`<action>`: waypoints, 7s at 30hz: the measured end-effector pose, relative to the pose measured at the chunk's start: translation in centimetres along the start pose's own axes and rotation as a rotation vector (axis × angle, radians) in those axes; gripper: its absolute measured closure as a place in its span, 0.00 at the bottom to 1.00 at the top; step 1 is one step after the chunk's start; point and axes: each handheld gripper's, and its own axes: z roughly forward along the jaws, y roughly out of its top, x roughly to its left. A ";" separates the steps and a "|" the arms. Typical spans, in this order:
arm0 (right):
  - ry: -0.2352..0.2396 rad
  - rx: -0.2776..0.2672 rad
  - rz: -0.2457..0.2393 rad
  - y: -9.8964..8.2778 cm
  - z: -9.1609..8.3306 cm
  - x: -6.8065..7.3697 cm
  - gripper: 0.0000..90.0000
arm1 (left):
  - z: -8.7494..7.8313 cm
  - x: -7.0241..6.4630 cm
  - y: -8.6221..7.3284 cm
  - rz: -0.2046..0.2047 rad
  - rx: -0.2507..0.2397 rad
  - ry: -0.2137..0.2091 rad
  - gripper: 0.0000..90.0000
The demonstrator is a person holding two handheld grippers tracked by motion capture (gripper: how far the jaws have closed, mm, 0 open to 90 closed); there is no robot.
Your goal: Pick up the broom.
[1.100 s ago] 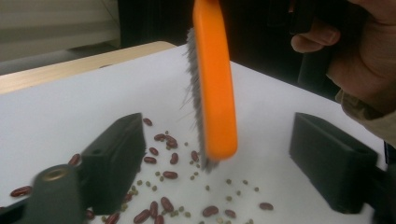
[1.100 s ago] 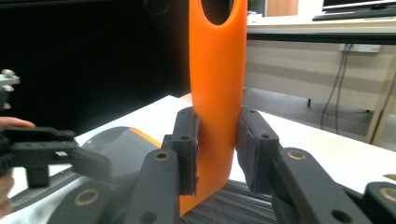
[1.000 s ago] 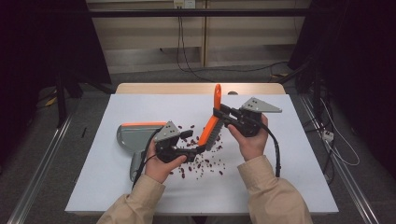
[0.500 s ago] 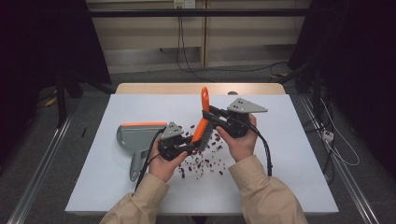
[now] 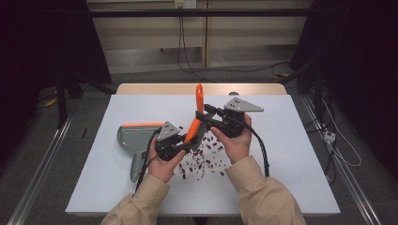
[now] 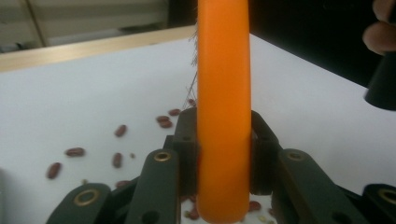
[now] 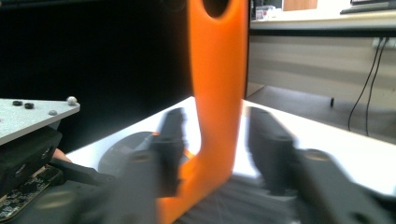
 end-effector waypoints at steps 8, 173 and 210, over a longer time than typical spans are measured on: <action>-0.068 0.058 0.082 -1.5 1.0 1.1 0.30 | -0.5 0.5 0.1 -0.026 -0.049 0.064 0.79; -0.140 0.518 -0.280 -4.6 6.3 -12.0 0.79 | -10.6 10.1 -4.8 -0.021 -0.034 0.001 0.07; 0.186 0.611 -0.464 -5.7 1.0 -6.1 0.79 | -10.9 10.3 -4.9 -0.016 -0.037 0.031 0.07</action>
